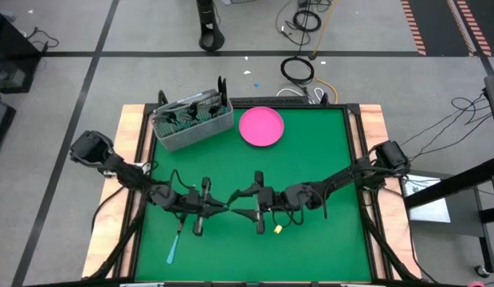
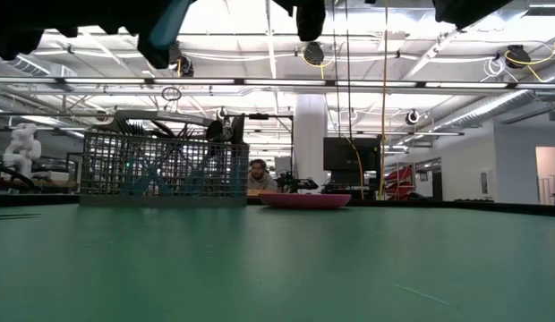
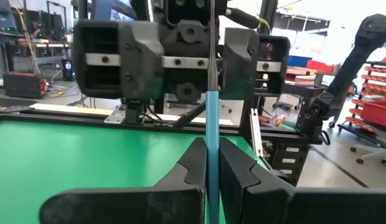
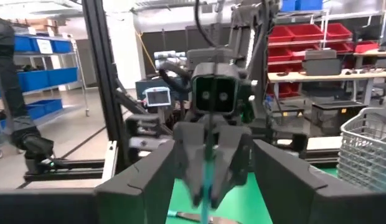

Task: Sort silverware
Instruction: Put the blue knife into the gray silverware holder

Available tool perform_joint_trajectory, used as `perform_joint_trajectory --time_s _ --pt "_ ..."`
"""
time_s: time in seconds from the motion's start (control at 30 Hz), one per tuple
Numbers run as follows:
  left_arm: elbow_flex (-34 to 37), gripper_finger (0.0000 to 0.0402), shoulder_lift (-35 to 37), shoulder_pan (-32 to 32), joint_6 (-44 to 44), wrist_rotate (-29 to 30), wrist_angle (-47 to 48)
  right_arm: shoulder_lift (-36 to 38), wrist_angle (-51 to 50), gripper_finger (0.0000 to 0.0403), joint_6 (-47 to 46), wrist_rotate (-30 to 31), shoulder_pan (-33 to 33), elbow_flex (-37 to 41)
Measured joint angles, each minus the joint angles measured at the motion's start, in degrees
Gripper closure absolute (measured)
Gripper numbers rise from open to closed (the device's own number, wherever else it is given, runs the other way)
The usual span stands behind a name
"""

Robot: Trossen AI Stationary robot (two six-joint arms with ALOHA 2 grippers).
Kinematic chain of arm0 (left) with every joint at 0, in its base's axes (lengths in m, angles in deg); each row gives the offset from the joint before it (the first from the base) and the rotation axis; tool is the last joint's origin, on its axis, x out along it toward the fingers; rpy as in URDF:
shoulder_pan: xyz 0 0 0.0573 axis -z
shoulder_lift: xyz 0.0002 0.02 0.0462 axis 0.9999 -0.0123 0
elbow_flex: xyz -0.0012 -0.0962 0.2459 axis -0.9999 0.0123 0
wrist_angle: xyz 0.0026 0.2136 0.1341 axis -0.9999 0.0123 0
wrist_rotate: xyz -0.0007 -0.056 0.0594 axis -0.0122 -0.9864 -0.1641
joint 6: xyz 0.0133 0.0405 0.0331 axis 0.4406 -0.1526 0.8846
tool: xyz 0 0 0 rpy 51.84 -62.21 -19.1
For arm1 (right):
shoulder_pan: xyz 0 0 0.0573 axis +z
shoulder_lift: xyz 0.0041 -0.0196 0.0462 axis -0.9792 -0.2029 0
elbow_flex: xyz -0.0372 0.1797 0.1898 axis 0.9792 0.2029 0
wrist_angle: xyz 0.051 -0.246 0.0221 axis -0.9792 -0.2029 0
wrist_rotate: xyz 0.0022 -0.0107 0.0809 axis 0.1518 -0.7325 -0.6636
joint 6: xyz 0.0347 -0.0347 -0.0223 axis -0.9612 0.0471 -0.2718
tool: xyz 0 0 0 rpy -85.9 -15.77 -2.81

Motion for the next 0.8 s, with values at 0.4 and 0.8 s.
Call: perform_joint_trajectory --time_s 0.4,0.8 --pt "-3.0 0.0386 -4.4 -1.7 0.0 -1.8 0.1 0.0 2.8 0.0295 3.6 1.1 0.1 0.0" --pt "-3.0 0.0341 -4.4 -1.8 0.0 -1.3 0.7 0.0 1.3 0.0401 2.2 1.4 0.0 0.0"
